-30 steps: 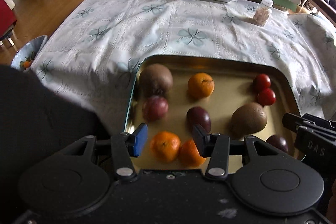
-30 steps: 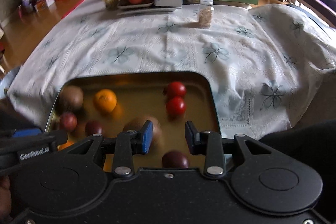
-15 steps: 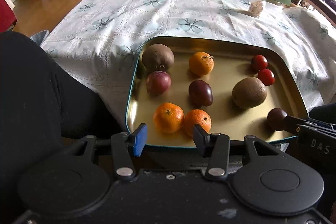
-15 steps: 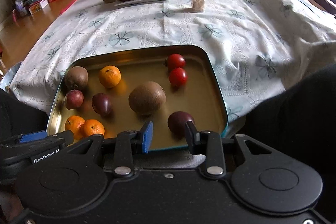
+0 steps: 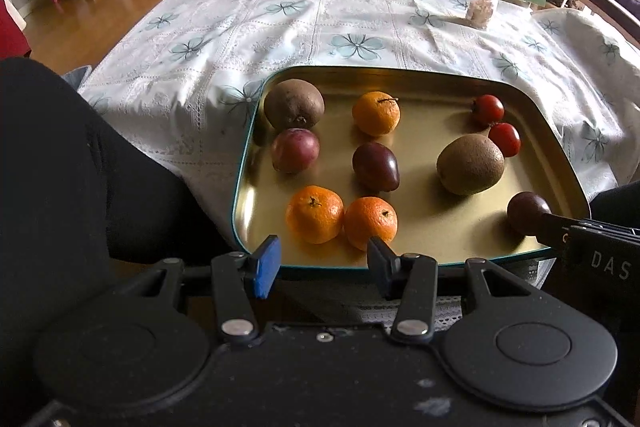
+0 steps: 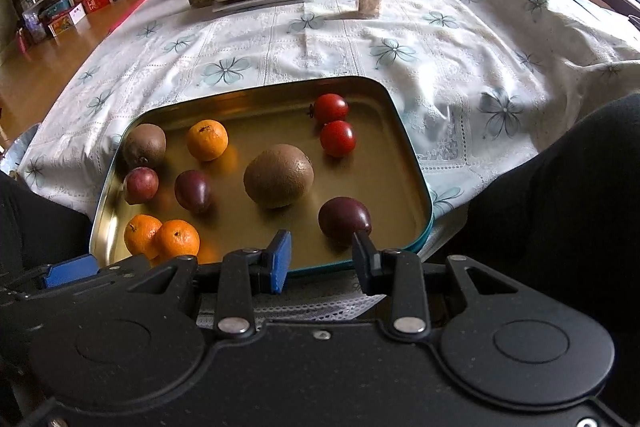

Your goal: Organize fruits

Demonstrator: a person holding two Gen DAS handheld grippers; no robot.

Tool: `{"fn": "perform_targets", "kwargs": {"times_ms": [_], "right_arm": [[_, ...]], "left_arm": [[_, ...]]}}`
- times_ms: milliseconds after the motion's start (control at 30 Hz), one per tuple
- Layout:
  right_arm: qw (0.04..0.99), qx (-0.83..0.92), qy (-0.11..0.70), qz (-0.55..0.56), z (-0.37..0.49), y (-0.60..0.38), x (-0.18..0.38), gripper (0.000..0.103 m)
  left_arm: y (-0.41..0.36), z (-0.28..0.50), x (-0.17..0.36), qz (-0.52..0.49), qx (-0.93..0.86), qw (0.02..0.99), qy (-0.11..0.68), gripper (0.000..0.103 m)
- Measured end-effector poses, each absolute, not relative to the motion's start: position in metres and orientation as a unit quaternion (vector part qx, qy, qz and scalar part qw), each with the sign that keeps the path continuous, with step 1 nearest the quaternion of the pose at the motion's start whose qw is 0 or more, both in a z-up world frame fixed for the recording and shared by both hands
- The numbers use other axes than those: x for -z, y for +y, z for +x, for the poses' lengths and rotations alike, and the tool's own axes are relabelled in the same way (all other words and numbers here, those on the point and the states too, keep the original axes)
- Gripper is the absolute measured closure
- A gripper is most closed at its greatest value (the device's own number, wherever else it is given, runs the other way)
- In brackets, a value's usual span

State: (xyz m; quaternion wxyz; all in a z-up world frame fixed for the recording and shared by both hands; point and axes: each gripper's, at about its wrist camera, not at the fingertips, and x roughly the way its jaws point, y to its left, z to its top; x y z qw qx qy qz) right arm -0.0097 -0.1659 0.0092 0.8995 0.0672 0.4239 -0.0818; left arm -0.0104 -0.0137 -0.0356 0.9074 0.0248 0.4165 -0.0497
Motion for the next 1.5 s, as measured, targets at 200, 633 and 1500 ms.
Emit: {"fn": "perform_targets", "kwargs": {"times_ms": [200,633,1500], "right_arm": [[0.896,0.082,0.431,0.071,-0.0062,-0.1651,-0.006,0.06],[0.894,0.082,0.436,0.067,-0.0038,-0.162,-0.0028,0.06],[0.895,0.081,0.435,0.05,-0.0042,-0.1569,-0.002,0.06]], "left_arm": [[-0.0134,-0.0077,0.0393,0.024,0.05,0.905,0.422,0.054],[-0.0168,-0.0082,0.0407,0.035,0.047,0.906,0.419,0.054],[-0.0175,-0.0076,0.0417,0.039,0.051,0.906,0.419,0.054]]}}
